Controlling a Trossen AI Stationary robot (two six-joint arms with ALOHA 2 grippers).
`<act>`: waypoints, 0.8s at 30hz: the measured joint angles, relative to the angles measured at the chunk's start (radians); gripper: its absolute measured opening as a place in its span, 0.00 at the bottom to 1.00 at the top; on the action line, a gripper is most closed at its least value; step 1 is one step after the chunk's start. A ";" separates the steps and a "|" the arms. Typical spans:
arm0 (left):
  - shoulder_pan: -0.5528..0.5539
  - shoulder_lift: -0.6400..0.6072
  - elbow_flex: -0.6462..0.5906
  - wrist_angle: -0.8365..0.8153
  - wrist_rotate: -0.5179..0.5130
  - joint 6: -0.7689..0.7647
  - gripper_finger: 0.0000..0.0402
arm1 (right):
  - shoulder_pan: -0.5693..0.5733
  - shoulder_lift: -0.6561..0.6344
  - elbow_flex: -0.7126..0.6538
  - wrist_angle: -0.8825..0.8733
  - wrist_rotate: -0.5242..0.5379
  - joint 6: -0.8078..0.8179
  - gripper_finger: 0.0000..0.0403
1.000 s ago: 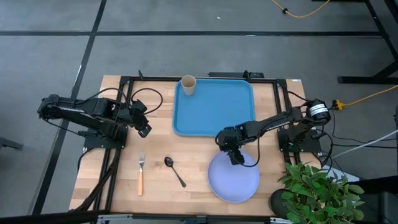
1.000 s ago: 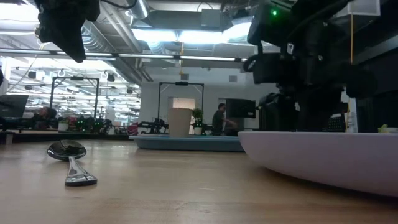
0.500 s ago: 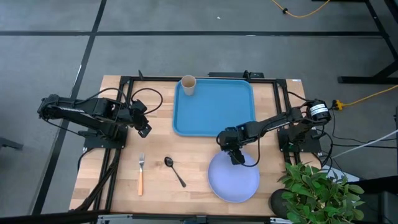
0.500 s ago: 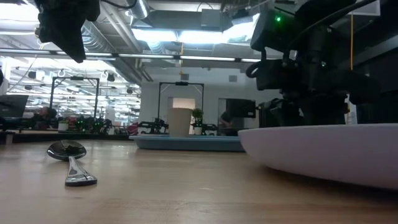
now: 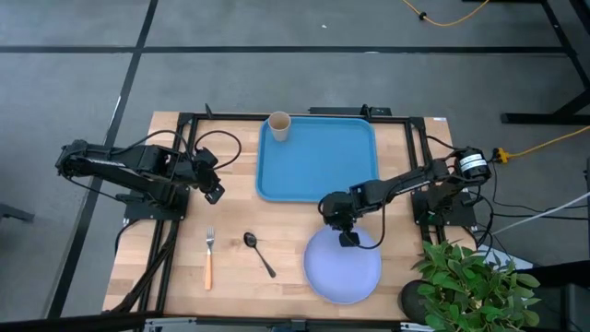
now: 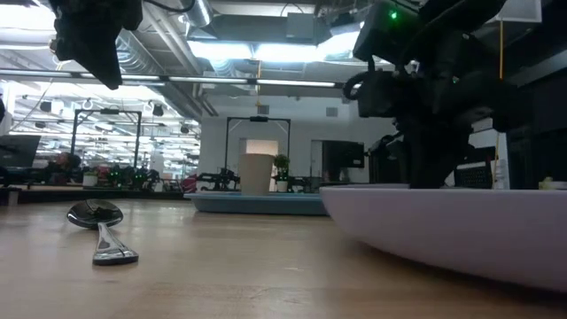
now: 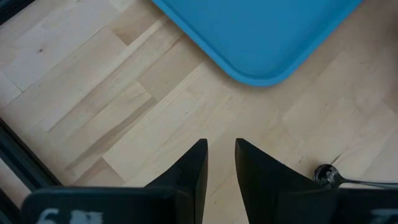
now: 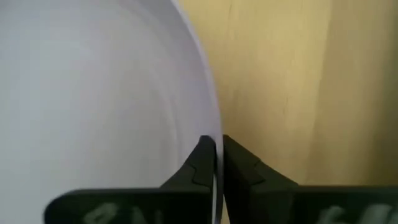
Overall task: Pick and place plate/cup/fork/spoon on tray
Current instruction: Put the purple plate on the blue tray to the bottom right of the white cup
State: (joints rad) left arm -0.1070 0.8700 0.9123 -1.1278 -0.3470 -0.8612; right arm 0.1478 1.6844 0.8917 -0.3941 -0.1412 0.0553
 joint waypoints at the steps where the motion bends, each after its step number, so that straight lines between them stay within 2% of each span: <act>1: 0.000 0.000 0.000 0.000 0.000 0.000 0.19 | 0.000 0.000 0.000 0.008 -0.005 0.009 0.04; 5: 0.000 0.000 0.000 0.000 0.000 0.000 0.19 | 0.000 0.000 0.007 0.062 -0.003 0.048 0.02; 11: 0.000 0.000 0.000 0.000 0.000 0.000 0.19 | -0.011 0.001 0.111 0.046 0.034 0.044 0.02; 15: 0.000 0.000 0.000 0.000 0.000 0.000 0.19 | -0.029 -0.018 0.213 -0.060 0.128 -0.010 0.02; 20: 0.000 0.000 0.000 0.000 0.000 0.000 0.19 | -0.048 -0.069 0.412 -0.327 0.273 -0.015 0.02; 24: 0.000 0.000 0.000 0.000 0.000 0.000 0.19 | -0.050 -0.127 0.524 -0.415 0.404 -0.046 0.02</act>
State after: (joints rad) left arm -0.1073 0.8700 0.9119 -1.1281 -0.3473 -0.8612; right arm 0.0975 1.5572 1.4153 -0.8090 0.2627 0.0094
